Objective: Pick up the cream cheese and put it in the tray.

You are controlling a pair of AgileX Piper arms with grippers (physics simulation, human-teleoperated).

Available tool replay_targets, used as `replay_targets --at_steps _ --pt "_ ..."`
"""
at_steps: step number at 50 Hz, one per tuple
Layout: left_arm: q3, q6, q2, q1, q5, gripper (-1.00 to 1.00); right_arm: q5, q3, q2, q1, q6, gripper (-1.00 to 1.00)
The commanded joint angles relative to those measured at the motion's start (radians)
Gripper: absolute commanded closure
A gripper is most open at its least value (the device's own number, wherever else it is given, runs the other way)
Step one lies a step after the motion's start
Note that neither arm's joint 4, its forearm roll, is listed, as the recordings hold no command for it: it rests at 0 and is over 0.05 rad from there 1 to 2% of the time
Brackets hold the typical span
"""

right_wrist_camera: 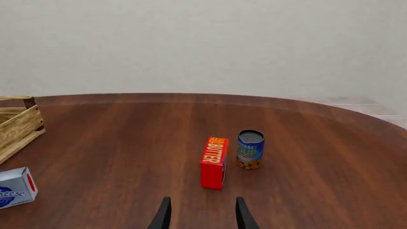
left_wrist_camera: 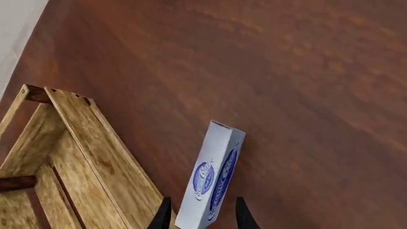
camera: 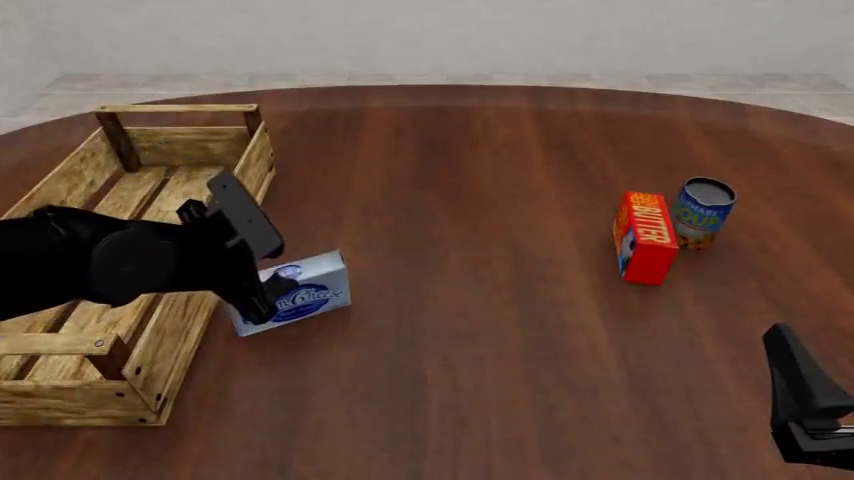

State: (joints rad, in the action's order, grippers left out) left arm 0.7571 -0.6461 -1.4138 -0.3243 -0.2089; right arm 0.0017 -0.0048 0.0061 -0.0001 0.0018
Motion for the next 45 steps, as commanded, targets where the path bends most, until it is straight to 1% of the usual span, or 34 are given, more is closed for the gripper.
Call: replay_targets --at_steps 1,4,6,12,16,17,21,24,25,30,33,38,45 --pt "0.027 -0.015 -0.046 0.008 -0.002 -1.00 0.000 0.000 0.001 0.000 0.002 -1.00" --pt "0.018 -0.029 -0.057 0.012 0.014 -1.00 -0.001 0.000 0.000 0.000 -0.001 -1.00" --pt "0.017 -0.016 -0.060 0.004 0.014 -1.00 -0.004 0.002 0.004 0.000 0.002 -1.00" --pt "0.010 -0.023 -0.072 -0.002 0.024 -1.00 -0.002 0.001 0.003 0.000 0.001 -1.00" --pt "0.017 -0.034 -0.078 0.003 0.026 -1.00 -0.004 0.002 0.002 0.000 -0.002 -1.00" --pt "0.015 -0.054 -0.080 0.010 0.037 -1.00 -0.003 0.001 0.002 0.000 0.000 -1.00" --pt "0.029 -0.049 -0.088 0.016 0.034 -1.00 -0.003 0.001 0.002 0.000 -0.001 -1.00" --pt "0.031 -0.059 -0.093 0.021 0.035 -1.00 -0.005 0.001 0.005 0.000 0.001 -1.00" --pt "0.027 -0.076 -0.101 0.028 0.039 -1.00 -0.009 0.002 0.008 0.000 0.001 -1.00" --pt "0.031 -0.082 -0.109 0.035 0.043 -1.00 -0.009 0.002 0.008 0.000 0.001 -1.00" --pt "0.025 -0.102 -0.123 0.047 0.052 -1.00 -0.009 0.002 0.006 0.000 -0.001 -1.00" --pt "0.026 -0.106 -0.140 0.055 0.062 -1.00 -0.004 0.001 0.002 0.000 -0.001 -1.00" --pt "0.031 -0.094 -0.158 0.053 0.061 -1.00 -0.003 0.001 0.001 0.000 -0.001 -1.00"
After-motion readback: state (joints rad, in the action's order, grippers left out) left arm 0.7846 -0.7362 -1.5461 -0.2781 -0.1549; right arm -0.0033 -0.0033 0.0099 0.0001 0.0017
